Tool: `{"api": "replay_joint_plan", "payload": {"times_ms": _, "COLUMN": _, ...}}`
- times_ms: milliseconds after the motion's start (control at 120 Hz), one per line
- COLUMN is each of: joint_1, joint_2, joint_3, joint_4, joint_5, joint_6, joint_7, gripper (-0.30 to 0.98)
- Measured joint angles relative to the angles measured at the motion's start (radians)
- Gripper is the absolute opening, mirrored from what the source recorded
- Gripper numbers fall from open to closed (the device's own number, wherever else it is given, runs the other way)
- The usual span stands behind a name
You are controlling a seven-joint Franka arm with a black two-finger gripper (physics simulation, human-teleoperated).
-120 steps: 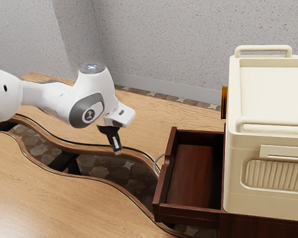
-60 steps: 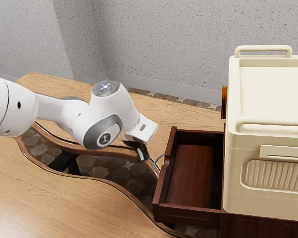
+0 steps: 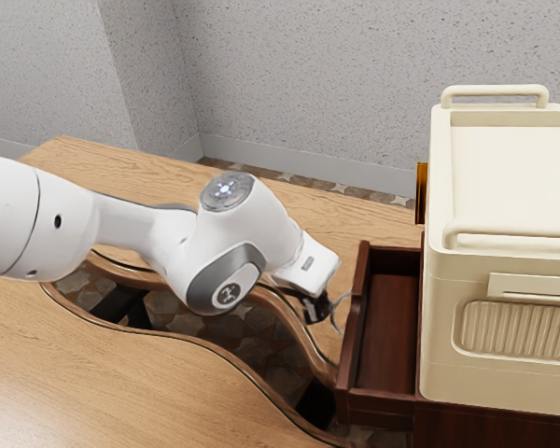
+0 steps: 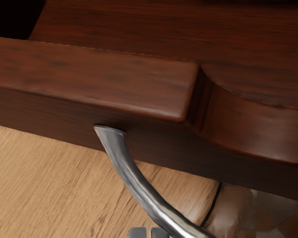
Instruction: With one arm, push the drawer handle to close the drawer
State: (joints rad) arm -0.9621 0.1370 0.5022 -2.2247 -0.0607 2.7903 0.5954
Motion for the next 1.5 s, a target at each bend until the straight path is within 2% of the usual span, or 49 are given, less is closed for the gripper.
{"api": "replay_joint_plan", "payload": {"times_ms": 675, "joint_1": 0.013, "joint_2": 0.139, "joint_3": -0.105, "joint_4": 0.161, "joint_5": -0.009, "joint_6": 0.062, "joint_7": -0.003, "gripper": -0.1}}
{"api": "replay_joint_plan", "payload": {"times_ms": 1033, "joint_1": 0.017, "joint_2": 0.178, "joint_3": -0.119, "joint_4": 0.189, "joint_5": -0.007, "joint_6": 0.1, "joint_7": -0.007, "gripper": -0.1}}
{"api": "replay_joint_plan", "payload": {"times_ms": 1125, "joint_1": 0.053, "joint_2": 0.153, "joint_3": -0.097, "joint_4": 0.186, "joint_5": -0.01, "joint_6": 0.044, "joint_7": -0.009, "gripper": -0.1}}
{"api": "replay_joint_plan", "payload": {"times_ms": 1308, "joint_1": 0.251, "joint_2": 0.077, "joint_3": -0.073, "joint_4": 0.221, "joint_5": -0.01, "joint_6": -0.154, "joint_7": -0.016, "gripper": -0.1}}
{"api": "replay_joint_plan", "payload": {"times_ms": 1425, "joint_1": 0.275, "joint_2": 0.069, "joint_3": -0.006, "joint_4": 0.362, "joint_5": -0.004, "joint_6": -0.333, "joint_7": -0.025, "gripper": -0.1}}
{"api": "replay_joint_plan", "payload": {"times_ms": 1500, "joint_1": 0.28, "joint_2": 0.069, "joint_3": 0.024, "joint_4": 0.521, "joint_5": 0.026, "joint_6": -0.489, "joint_7": -0.04, "gripper": -0.1}}
